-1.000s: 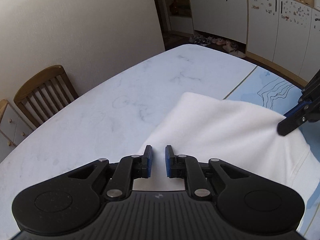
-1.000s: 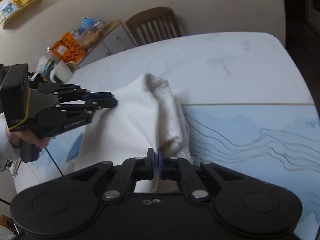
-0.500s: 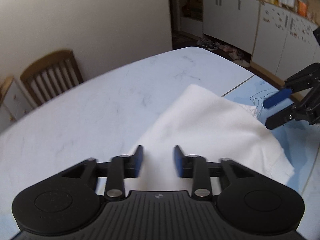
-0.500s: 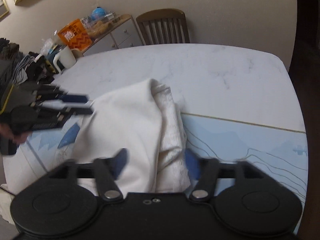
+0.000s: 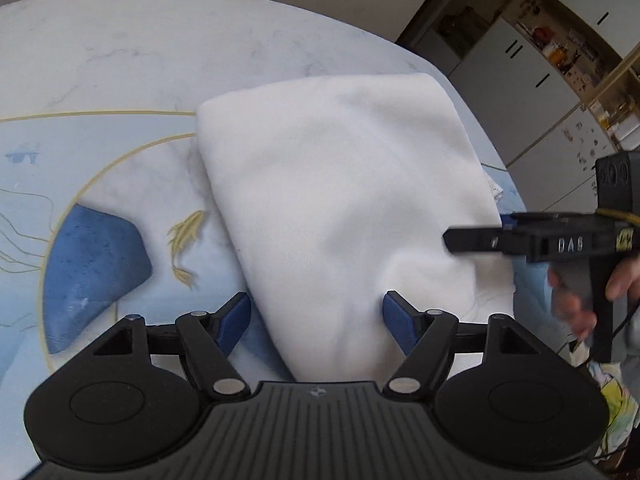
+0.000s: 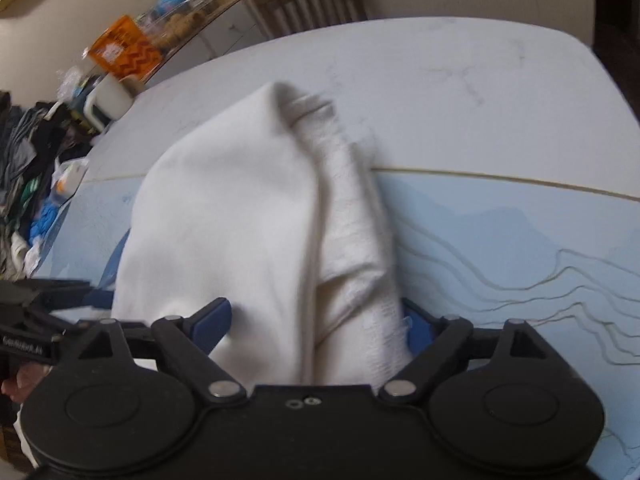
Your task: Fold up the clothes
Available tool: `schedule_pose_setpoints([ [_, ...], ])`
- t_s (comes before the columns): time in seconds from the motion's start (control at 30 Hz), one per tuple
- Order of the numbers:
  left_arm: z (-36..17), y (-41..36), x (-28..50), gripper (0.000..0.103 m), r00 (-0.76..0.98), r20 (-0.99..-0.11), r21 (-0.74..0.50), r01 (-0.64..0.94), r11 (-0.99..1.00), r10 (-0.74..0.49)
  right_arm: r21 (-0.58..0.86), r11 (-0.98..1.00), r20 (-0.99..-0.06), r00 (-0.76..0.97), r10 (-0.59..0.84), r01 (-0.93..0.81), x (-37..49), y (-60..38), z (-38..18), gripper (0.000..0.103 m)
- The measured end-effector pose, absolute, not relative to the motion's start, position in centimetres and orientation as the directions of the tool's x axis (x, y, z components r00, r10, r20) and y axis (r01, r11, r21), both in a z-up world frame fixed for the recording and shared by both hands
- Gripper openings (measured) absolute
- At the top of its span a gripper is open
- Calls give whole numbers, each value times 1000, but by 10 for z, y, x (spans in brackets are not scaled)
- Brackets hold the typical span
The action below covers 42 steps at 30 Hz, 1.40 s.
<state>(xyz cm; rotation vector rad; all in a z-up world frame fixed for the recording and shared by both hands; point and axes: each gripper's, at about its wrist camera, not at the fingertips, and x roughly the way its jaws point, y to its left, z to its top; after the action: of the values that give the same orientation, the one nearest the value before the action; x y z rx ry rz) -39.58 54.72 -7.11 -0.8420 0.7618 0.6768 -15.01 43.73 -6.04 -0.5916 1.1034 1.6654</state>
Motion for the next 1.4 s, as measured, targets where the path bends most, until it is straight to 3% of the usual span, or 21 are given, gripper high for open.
schedule_pose_setpoints([
  [0.17,-73,544,-390,72,537,-803,-369,-788,493,258,315,-151,-802,-347,486,-937,-178,431,-53,103],
  [0.2,-73,544,-392,67,537,-798,-366,-791,489,272,304,-162,-800,-344,491,-939,-182,430,-51,103],
  [0.27,-72,538,-401,43,519,-793,-341,-812,474,318,282,-184,-797,-336,502,-942,-190,428,-46,103],
  [0.37,-65,536,-416,34,524,-771,-342,-821,457,363,257,-217,-785,-334,522,-942,-204,430,-38,103],
  [0.83,11,594,-567,32,375,-654,-174,-920,352,657,242,-412,-658,-460,596,-879,-341,534,14,103],
  [1.1,7,668,-664,32,240,-673,-75,-963,258,699,257,-469,-673,-504,541,-845,-455,627,-2,103],
  [1.4,-37,731,-730,32,198,-716,-81,-976,202,669,227,-469,-713,-473,517,-854,-534,691,-34,103],
])
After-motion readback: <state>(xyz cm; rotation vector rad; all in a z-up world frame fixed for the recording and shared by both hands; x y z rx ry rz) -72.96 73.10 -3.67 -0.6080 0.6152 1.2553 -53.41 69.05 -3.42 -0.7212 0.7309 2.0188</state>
